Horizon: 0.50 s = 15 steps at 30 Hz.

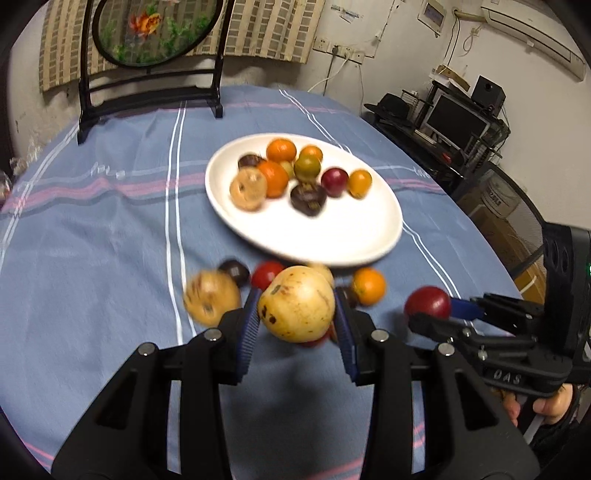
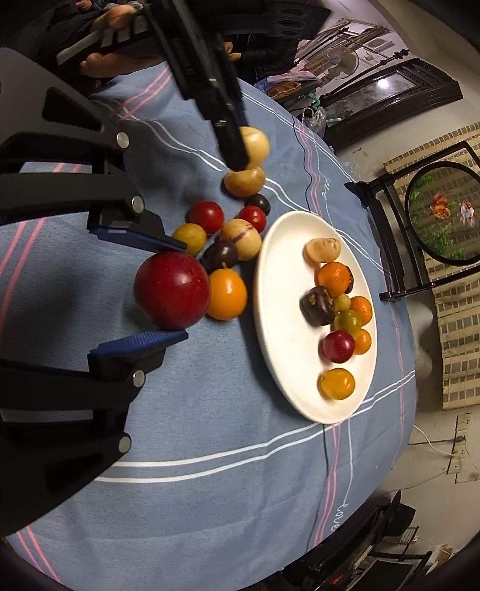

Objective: Organize fruits
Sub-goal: 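Lower the pale fruit and red apple onto the plate and open both tools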

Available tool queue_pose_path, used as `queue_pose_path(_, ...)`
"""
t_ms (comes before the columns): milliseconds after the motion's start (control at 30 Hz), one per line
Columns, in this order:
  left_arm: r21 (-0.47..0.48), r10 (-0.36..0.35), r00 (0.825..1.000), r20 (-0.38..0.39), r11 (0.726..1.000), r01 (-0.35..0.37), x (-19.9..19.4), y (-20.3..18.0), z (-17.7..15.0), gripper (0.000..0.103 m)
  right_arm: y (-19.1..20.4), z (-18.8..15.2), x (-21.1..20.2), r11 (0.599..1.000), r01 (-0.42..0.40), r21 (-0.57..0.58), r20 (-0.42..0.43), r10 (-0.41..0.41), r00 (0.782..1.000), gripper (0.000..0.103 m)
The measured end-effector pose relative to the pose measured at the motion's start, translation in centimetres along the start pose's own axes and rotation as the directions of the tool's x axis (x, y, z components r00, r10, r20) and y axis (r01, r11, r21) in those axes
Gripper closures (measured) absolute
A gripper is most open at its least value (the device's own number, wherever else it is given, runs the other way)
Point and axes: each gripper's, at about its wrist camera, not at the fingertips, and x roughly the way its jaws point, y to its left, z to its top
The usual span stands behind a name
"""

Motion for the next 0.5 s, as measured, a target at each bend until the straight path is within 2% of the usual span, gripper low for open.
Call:
queue_pose_path(233, 0.055, 0.032, 0.999, 0.02, 0.998, -0.033, 1.5, -0.6, 5.5, 0.064, -0.5, 3.7, 0.2, 0.999, 0.017, -0.028, 0.028, -0.016, 0.999, 0.061)
queue_pose_path(400, 0.067, 0.047, 0.998, 0.031, 0.997, -0.049, 4.5, -0.9, 10.8, 0.063, -2.1, 9.2, 0.9, 0.997, 0.06, -0.043, 0.088, -0.056, 0.995, 0.061)
queue_pose_path(500, 0.061, 0.059, 0.998, 0.016, 0.996, -0.06, 7.2, -0.7, 13.2, 0.063, -3.5, 12.9, 3.0, 0.995, 0.094, -0.027, 0.104, -0.091, 0.99, 0.061)
